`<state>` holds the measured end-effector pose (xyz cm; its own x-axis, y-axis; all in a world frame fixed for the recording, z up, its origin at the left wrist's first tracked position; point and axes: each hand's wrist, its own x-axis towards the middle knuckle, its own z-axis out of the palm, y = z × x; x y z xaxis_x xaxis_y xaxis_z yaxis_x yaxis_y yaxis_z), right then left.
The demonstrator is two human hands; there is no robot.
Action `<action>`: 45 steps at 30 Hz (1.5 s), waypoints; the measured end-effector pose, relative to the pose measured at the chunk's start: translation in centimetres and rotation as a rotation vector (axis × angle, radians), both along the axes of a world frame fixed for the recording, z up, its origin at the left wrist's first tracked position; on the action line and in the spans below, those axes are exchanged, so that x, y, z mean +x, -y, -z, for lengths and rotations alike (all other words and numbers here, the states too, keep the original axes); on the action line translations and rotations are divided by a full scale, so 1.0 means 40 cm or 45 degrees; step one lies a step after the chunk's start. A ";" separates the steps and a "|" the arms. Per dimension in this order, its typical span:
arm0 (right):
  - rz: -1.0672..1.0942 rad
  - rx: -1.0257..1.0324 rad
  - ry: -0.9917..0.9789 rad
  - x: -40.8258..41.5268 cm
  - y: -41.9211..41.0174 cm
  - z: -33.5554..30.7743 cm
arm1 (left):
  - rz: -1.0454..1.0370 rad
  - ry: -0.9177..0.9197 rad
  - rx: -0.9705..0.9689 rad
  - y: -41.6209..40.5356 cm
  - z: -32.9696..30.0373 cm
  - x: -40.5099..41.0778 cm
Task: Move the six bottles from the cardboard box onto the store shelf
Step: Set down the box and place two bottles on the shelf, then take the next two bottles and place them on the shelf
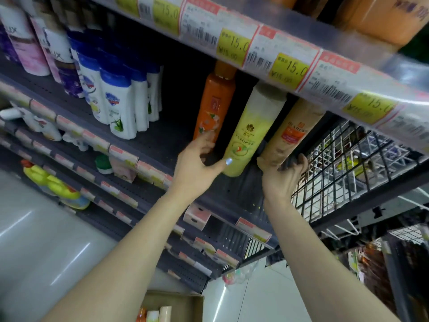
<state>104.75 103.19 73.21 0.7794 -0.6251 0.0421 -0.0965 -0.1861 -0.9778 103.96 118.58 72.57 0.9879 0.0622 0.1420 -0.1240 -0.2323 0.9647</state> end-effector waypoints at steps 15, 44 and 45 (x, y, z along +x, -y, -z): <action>-0.751 0.141 -0.117 -0.329 -0.234 0.357 | -0.499 -0.506 0.130 -0.267 0.443 -0.393; -0.855 0.094 -1.745 -0.657 -0.163 2.009 | -0.325 -1.443 0.553 -0.053 1.955 -0.742; -0.862 0.100 -1.746 -0.667 -0.165 2.022 | -0.354 -1.447 0.569 -0.047 1.957 -0.740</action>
<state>78.07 109.78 -7.65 0.3196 -0.1139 -0.9407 -0.8264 -0.5193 -0.2178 74.34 120.44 -5.71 0.5262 0.4544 -0.7187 0.8317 -0.4512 0.3236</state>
